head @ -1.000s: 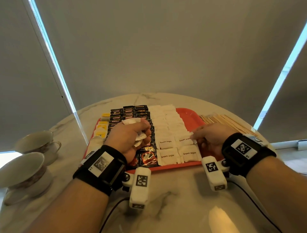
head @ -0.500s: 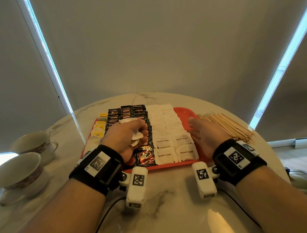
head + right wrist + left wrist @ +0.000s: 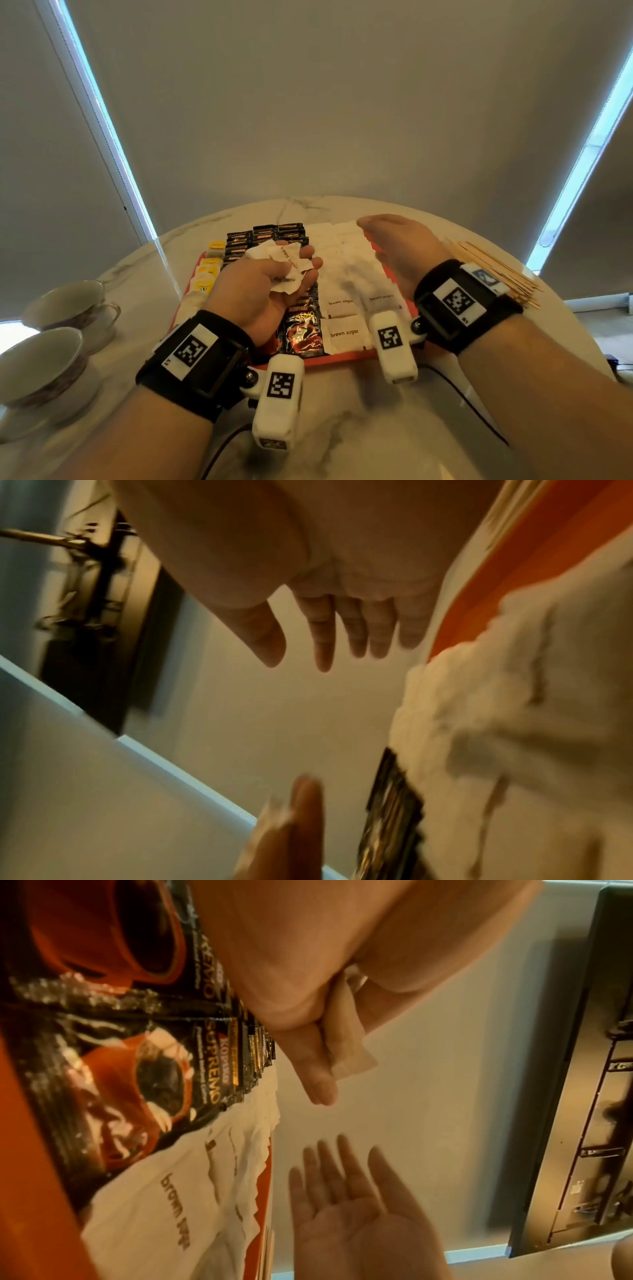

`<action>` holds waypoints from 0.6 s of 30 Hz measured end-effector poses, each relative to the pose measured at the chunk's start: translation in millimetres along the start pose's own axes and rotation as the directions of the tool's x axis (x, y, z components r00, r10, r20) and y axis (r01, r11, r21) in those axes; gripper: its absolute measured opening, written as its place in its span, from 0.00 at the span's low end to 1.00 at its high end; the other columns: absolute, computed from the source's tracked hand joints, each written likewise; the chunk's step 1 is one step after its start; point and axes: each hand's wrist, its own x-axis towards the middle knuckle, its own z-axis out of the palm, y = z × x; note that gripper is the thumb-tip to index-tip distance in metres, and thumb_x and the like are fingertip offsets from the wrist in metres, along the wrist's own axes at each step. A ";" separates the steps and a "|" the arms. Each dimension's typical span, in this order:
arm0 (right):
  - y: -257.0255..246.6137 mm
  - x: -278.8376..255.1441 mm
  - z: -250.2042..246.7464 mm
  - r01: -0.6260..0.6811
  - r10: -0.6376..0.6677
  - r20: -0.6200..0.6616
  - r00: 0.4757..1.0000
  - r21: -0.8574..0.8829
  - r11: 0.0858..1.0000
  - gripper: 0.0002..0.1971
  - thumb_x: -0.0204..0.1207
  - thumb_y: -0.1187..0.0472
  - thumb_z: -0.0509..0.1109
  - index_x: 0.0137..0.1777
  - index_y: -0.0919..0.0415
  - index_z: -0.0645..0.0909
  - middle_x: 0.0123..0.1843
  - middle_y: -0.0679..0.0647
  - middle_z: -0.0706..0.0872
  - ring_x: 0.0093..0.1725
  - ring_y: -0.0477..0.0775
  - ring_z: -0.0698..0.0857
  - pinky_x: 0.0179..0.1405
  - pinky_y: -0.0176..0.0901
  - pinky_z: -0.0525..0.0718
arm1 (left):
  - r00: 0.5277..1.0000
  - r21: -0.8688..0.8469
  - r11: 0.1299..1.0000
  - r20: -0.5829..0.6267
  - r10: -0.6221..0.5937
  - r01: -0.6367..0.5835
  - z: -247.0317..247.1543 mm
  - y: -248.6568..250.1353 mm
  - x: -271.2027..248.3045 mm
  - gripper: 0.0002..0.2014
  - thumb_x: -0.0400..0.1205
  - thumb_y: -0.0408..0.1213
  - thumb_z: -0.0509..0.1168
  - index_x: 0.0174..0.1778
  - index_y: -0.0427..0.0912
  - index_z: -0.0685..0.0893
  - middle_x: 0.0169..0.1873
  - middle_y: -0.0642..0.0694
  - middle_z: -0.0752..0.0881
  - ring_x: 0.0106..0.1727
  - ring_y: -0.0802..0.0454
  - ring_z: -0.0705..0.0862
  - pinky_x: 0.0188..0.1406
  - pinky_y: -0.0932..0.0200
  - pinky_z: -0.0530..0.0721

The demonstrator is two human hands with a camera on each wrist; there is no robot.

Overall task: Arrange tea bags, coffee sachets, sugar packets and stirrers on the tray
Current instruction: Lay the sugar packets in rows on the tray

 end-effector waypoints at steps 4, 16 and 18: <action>-3.2 -13.9 30.7 0.071 -0.070 0.177 0.982 0.002 0.997 0.05 0.80 0.55 0.76 0.52 0.53 0.91 0.50 0.48 0.93 0.56 0.47 0.88 0.63 0.52 0.88 | 1.000 0.063 0.998 -0.006 0.029 -0.028 -1.2 1.7 -2.9 0.15 0.90 0.20 0.58 0.70 0.33 0.83 0.55 0.35 0.94 0.55 0.38 0.95 0.38 0.54 0.94; 17.3 -28.3 44.5 -0.032 -0.041 0.258 0.965 0.274 0.961 0.04 0.82 0.67 0.72 0.53 0.66 0.86 0.43 0.60 0.91 0.39 0.54 0.89 0.36 0.42 0.90 | 0.991 0.468 0.880 -0.052 0.122 -0.084 -10.3 2.9 -0.9 0.10 0.84 0.36 0.75 0.61 0.41 0.90 0.47 0.41 0.95 0.33 0.55 0.88 0.20 0.65 0.78; 19.9 -27.5 44.5 -0.017 -0.057 0.248 0.967 0.286 0.958 0.05 0.82 0.67 0.72 0.54 0.66 0.87 0.45 0.59 0.91 0.41 0.53 0.90 0.37 0.42 0.90 | 0.991 0.479 0.873 -0.045 0.127 -0.090 -11.2 2.2 -1.2 0.12 0.83 0.35 0.76 0.61 0.41 0.89 0.42 0.42 0.94 0.32 0.57 0.86 0.20 0.66 0.77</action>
